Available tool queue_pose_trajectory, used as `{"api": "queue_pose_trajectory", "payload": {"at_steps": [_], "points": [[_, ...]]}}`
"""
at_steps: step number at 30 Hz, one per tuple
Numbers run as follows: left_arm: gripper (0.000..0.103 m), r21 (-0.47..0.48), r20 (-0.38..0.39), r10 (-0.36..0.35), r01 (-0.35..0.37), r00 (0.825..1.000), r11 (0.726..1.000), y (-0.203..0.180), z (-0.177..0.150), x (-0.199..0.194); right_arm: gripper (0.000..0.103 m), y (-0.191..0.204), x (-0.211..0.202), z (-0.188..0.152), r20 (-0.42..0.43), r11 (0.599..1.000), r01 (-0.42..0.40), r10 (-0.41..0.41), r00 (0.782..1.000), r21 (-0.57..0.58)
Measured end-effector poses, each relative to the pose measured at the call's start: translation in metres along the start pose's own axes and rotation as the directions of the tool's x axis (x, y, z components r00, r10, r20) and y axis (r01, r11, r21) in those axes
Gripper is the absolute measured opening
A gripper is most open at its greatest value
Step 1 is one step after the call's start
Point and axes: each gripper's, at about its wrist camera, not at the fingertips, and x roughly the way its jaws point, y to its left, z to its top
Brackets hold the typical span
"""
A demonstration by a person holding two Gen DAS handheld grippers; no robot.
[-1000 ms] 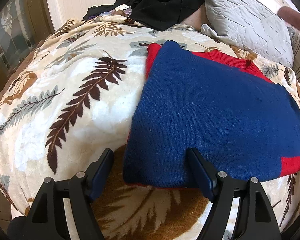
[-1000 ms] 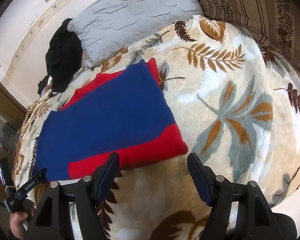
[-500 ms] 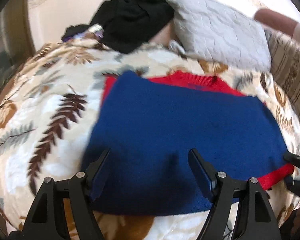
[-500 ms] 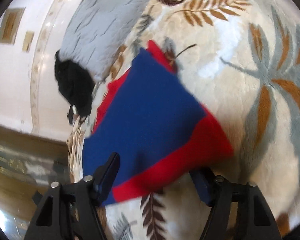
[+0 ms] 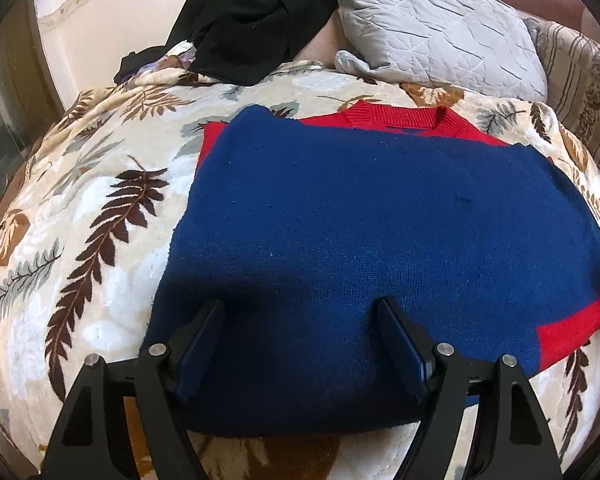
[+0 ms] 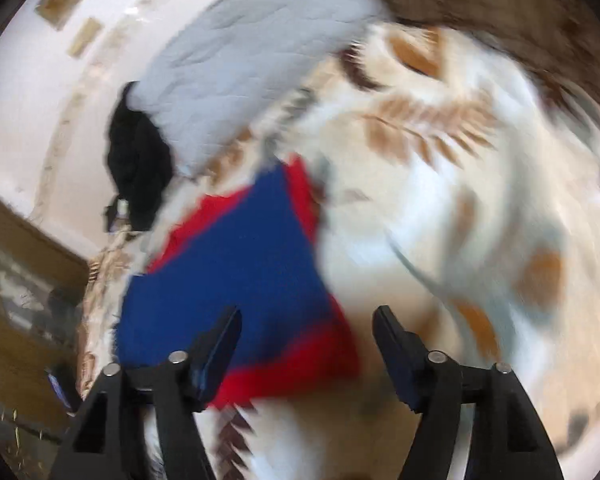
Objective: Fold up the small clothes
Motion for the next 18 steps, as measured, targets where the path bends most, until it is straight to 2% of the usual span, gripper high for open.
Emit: {"api": "queue_pose_trajectory", "payload": {"at_steps": [1,4,5,6,7,9,11,13,14,15,16,18], "points": [[0.079,-0.001,0.0,-0.003,0.003,1.0,1.0,0.001,0.0,0.001,0.075,0.001,0.023,0.018,-0.053,1.0,-0.026,0.026,0.998,-0.003],[0.08,-0.003,-0.001,-0.011,0.011,1.0,1.0,0.002,0.0,0.001,0.075,-0.003,0.076,0.051,-0.146,1.0,-0.015,0.018,0.989,0.016],[0.08,0.001,0.003,-0.008,0.008,1.0,1.0,0.002,0.0,0.001,0.063,-0.004,0.091,0.055,-0.189,1.0,-0.022,0.025,0.982,0.016],[0.08,0.006,0.005,-0.006,0.006,1.0,1.0,0.001,-0.001,0.001,0.015,-0.002,0.104,0.058,-0.235,1.0,-0.011,0.011,0.972,0.001],[0.08,0.011,0.007,-0.006,0.006,1.0,1.0,0.001,-0.001,0.001,0.016,0.009,0.105,0.059,-0.236,0.998,0.024,-0.038,0.971,-0.061],[0.08,0.015,0.004,-0.017,0.017,1.0,1.0,0.003,-0.001,-0.001,0.015,0.023,0.092,0.06,-0.179,0.989,0.059,-0.082,0.98,-0.133],[0.08,0.002,-0.001,-0.02,0.02,1.0,1.0,0.004,0.001,-0.004,0.018,0.012,0.083,0.06,-0.12,0.989,0.124,-0.132,0.984,-0.077],[0.08,-0.028,0.011,-0.022,0.023,1.0,0.999,0.005,0.006,-0.011,0.031,0.006,0.071,0.054,-0.083,0.987,0.153,-0.158,0.984,-0.057],[0.08,-0.044,0.039,-0.033,0.035,0.999,0.998,0.007,0.008,-0.019,0.05,0.006,0.058,0.047,-0.047,0.986,0.157,-0.16,0.986,-0.059],[0.08,-0.049,0.055,-0.037,0.04,0.998,0.998,0.007,0.01,-0.022,0.073,0.008,0.048,0.042,-0.02,0.985,0.167,-0.168,0.986,-0.052],[0.08,-0.05,0.061,-0.036,0.039,0.997,0.998,0.006,0.013,-0.025,0.075,0.009,0.031,0.034,0.021,0.986,0.162,-0.162,0.987,-0.032],[0.08,-0.058,0.054,-0.049,0.052,0.997,0.997,0.005,0.019,-0.024,0.075,0.013,0.004,0.008,0.039,0.998,0.067,-0.068,0.997,0.012]]}}
